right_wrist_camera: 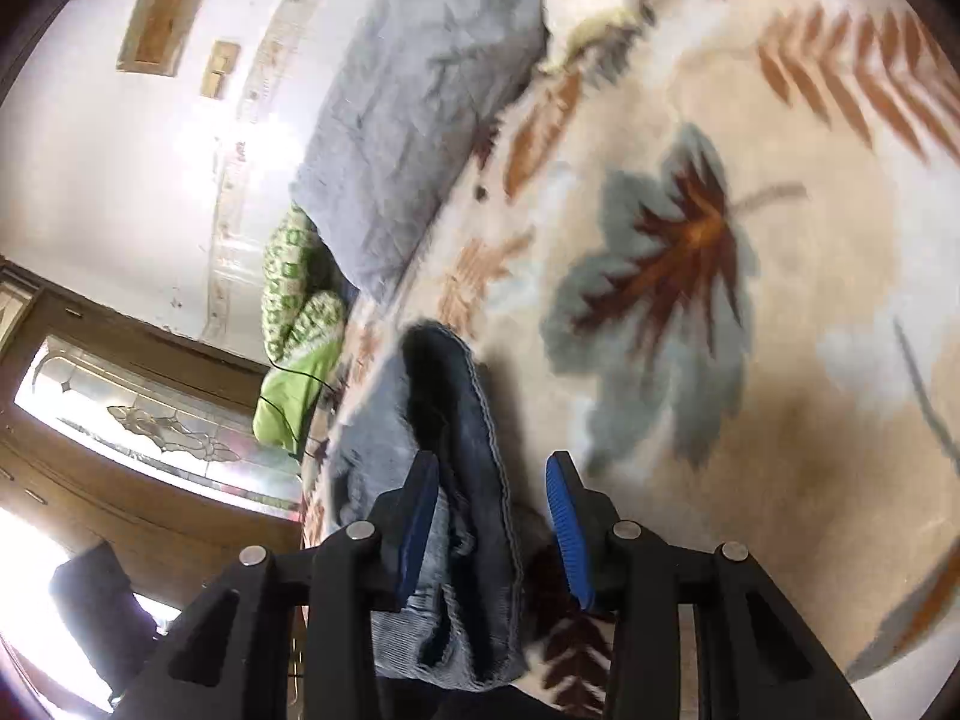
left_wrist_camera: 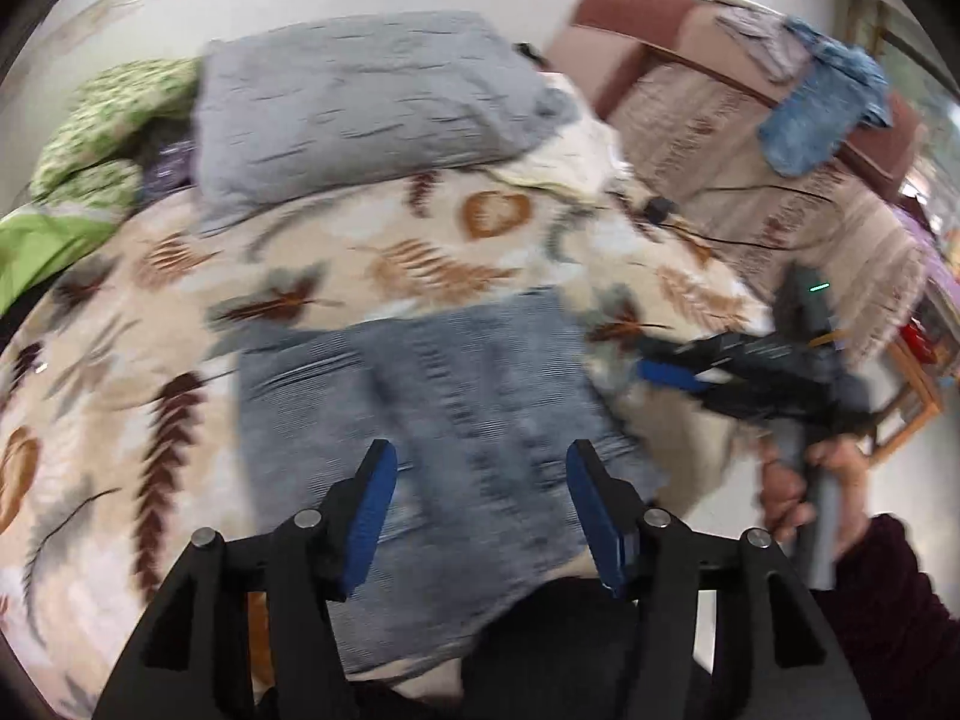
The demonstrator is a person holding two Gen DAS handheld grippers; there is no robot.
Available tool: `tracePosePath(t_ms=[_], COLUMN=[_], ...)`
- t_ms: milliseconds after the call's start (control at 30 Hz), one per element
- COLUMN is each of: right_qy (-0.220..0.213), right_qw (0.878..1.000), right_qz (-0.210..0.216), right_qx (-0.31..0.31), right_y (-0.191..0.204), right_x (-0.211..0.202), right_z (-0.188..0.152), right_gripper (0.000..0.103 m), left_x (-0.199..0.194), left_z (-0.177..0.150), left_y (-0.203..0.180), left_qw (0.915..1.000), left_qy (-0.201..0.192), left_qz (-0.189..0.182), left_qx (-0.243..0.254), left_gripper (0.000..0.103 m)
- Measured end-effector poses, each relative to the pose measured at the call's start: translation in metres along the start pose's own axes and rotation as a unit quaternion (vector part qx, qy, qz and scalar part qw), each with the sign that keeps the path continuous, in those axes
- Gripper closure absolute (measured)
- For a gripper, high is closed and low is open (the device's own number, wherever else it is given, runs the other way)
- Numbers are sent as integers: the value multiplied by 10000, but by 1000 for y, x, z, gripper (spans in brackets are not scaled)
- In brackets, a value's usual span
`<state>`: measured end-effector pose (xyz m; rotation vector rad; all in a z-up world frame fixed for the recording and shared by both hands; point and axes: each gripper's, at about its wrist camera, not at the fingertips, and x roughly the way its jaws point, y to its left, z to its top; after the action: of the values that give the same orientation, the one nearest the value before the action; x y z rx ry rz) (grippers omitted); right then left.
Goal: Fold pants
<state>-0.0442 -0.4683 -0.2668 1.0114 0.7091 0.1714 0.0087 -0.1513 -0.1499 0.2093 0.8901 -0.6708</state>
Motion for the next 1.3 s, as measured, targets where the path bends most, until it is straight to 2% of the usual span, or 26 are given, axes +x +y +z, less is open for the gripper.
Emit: tracePosePath(t_ms=[100, 167, 300, 367, 467, 533, 633, 700, 867, 967, 1067, 1200, 1300], right_qy=[-36, -8, 307, 454, 711, 799, 716, 687, 626, 673, 790, 960, 943], right_qw=[9985, 9960, 9898, 9879, 9835, 9861, 9888, 9871, 9865, 9834, 9770, 9700, 9709], right_qz=[-1, -73, -406, -633, -1175, -1185, -1067, -1260, -1322, -1391, -1576, -1777, -1785], right_qx=[-548, -891, -1328, -1344, -1177, -850, -764, -710, -736, -949, -1204, -1349, -1288], right_y=[42, 67, 98, 101, 87, 71, 64, 66, 74, 83, 90, 82, 72], right_x=[9, 25, 72, 96, 122, 130, 124, 116, 87, 76, 69, 72, 76], right_z=[2, 1, 1, 1, -1, -2, -3, -5, -12, -23, -39, -54, -57], right_gripper=[60, 52, 50, 50, 49, 49, 49, 49, 49, 49, 49, 49, 49], left_x=[14, 27, 46, 53, 66, 76, 77, 72, 37, 31, 43, 74, 78], left_z=[-11, -20, -37, -42, -48, -52, -53, -53, -52, -45, -42, -51, -52], left_y=[24, 34, 47, 49, 56, 65, 73, 73, 71, 75, 79, 79, 82], left_qw=[9981, 9959, 9934, 9941, 9932, 9930, 9924, 9924, 9954, 9957, 9951, 9916, 9912], left_qy=[103, 217, 357, 447, 679, 810, 855, 857, 416, 339, 475, 986, 997], left_qz=[583, 835, 1055, 949, 893, 712, 567, 568, 571, 557, 578, 576, 526], left_qx=[-139, -263, -268, -263, -295, -488, -678, -673, -650, -659, -651, -604, -698], left_gripper=[42, 42, 42, 42, 33, 29, 26, 26, 27, 27, 27, 26, 25])
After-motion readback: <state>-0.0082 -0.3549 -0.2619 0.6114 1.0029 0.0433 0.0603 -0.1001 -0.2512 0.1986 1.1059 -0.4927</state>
